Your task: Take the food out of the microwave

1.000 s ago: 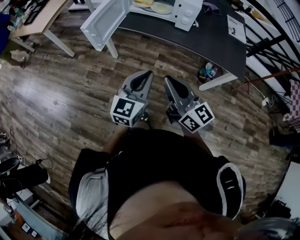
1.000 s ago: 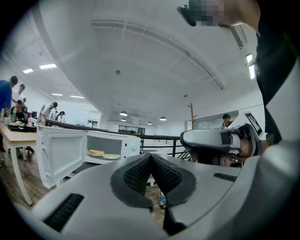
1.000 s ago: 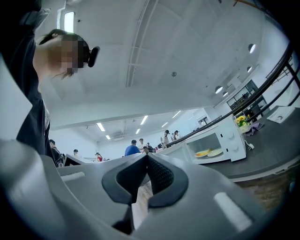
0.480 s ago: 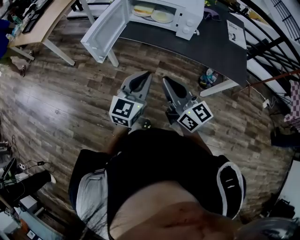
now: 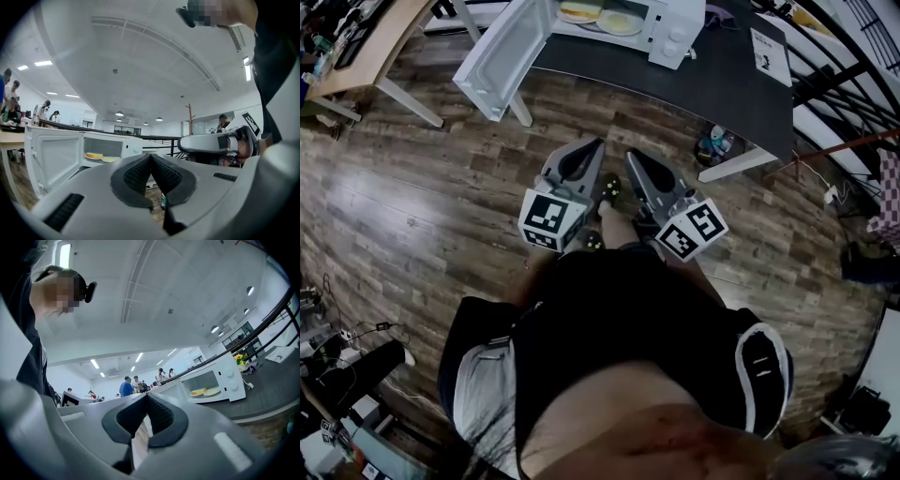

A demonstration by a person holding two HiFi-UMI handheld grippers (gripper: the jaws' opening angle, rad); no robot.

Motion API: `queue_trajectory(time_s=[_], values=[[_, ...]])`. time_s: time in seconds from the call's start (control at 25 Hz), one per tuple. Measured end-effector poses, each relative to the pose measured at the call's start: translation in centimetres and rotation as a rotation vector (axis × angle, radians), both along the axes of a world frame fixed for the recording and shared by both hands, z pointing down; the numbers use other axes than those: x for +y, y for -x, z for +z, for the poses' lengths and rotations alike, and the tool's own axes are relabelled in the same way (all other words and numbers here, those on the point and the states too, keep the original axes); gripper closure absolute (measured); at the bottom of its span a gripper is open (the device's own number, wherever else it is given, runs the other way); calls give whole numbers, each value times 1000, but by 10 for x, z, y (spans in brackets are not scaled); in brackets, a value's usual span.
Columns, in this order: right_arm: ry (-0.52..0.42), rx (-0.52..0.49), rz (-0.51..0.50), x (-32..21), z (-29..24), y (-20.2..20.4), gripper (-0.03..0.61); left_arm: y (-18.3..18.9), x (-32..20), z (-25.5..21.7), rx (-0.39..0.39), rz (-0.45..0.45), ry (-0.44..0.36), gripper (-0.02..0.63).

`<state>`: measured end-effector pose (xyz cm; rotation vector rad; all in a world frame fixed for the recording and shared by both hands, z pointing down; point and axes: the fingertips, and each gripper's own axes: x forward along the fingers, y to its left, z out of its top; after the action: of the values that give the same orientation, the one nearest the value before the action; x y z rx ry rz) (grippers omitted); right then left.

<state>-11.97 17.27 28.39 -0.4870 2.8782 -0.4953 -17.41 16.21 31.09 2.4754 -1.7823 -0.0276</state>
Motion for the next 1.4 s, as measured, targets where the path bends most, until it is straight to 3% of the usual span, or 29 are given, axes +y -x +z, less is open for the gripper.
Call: queue_trajectory(time_s=[0.24,0.6,1.4], values=[[-46,41,-44,2,5,16,588,8,4,2,-12,-40,16,611],[-31,67,-64,-2,8,40,588,47,11,8,16,-108,24,611],[-5,70,-44,-30,20,46,588,57,2,18,13,-120,31,611]])
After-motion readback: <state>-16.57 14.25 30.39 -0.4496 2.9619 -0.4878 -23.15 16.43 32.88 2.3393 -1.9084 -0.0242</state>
